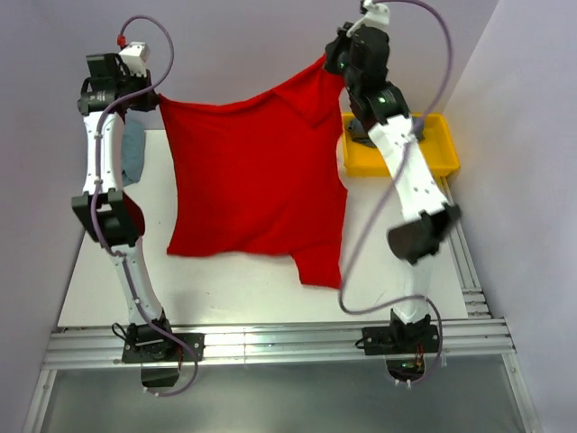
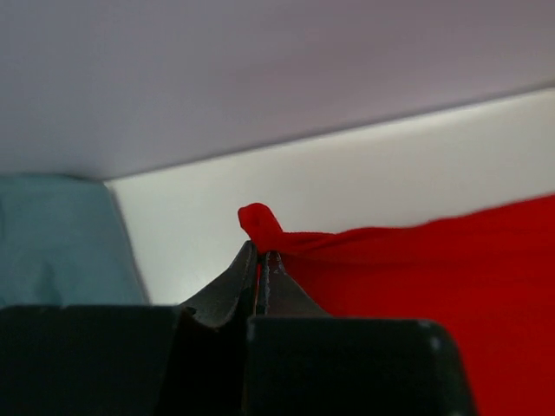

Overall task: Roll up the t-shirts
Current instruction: Flatten the tshirt, then fold the tshirt

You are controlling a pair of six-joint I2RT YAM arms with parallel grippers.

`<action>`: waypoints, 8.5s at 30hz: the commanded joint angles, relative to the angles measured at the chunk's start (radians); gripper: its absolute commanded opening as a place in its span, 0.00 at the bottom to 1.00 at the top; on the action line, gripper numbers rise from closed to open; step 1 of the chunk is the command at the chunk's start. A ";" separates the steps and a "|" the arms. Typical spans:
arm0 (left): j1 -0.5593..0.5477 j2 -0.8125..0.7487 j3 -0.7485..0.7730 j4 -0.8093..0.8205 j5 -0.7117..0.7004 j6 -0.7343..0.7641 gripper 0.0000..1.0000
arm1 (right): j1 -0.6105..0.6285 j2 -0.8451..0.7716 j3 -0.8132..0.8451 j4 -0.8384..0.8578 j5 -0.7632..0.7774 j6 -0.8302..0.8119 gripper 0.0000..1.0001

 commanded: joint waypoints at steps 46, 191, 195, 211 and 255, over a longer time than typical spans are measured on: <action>0.254 -0.788 -1.487 -0.026 -0.065 0.551 0.00 | 0.199 -1.135 -1.908 0.075 0.088 0.720 0.00; 0.210 -0.500 -1.088 0.009 0.133 0.338 0.68 | -0.088 -0.404 -1.305 0.235 -0.257 0.464 0.00; 0.205 -0.474 -1.076 0.011 0.124 0.335 0.68 | -0.120 -0.276 -1.181 0.230 -0.287 0.457 0.00; 0.166 -0.336 -1.019 0.058 0.078 0.298 0.67 | -0.174 0.034 -0.919 0.226 -0.308 0.469 0.00; 0.121 -0.113 -0.844 0.204 0.022 0.146 0.31 | -0.074 -0.250 -1.265 0.313 -0.144 0.516 0.47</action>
